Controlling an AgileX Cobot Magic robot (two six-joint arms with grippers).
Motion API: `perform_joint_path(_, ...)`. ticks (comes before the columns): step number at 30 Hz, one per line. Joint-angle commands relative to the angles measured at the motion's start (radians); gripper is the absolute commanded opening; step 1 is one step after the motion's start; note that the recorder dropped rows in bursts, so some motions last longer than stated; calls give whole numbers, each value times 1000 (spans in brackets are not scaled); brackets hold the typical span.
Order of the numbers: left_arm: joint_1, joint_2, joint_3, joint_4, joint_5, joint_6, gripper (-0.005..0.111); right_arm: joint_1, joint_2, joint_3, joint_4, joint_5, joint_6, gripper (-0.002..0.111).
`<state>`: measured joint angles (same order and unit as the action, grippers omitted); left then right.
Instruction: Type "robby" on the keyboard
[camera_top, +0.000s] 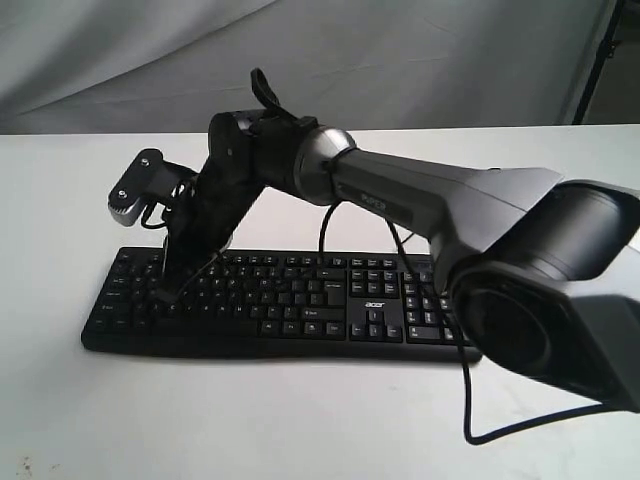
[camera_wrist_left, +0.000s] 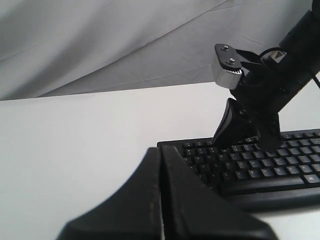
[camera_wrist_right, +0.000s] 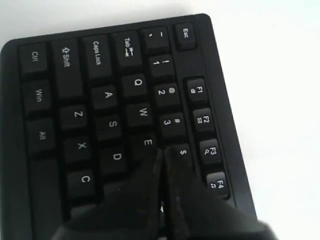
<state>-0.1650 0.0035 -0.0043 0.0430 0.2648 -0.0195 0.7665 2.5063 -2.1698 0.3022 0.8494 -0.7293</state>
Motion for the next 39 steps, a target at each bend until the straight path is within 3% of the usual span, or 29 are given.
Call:
perform_joint_path(1, -6, -3, 4, 5, -5, -3, 0, -8, -18, -1, -31, 43, 11, 0)
perform_joint_path(10, -6, -3, 4, 5, -5, -3, 0, -48, -37, 6, -31, 108, 13, 0)
perform_joint_path(16, -6, -3, 4, 5, -5, -3, 0, -92, -210, 319, -14, -87, -26, 0)
perform_joint_path(18, -6, -3, 4, 5, -5, -3, 0, -102, -282, 477, 34, -229, -76, 0)
perform_joint_path(20, -6, -3, 4, 5, -5, -3, 0, -120, -296, 531, 106, -260, -129, 0)
perform_joint_path(39, -6, -3, 4, 5, -5, -3, 0, -129, -294, 601, 178, -294, -164, 0)
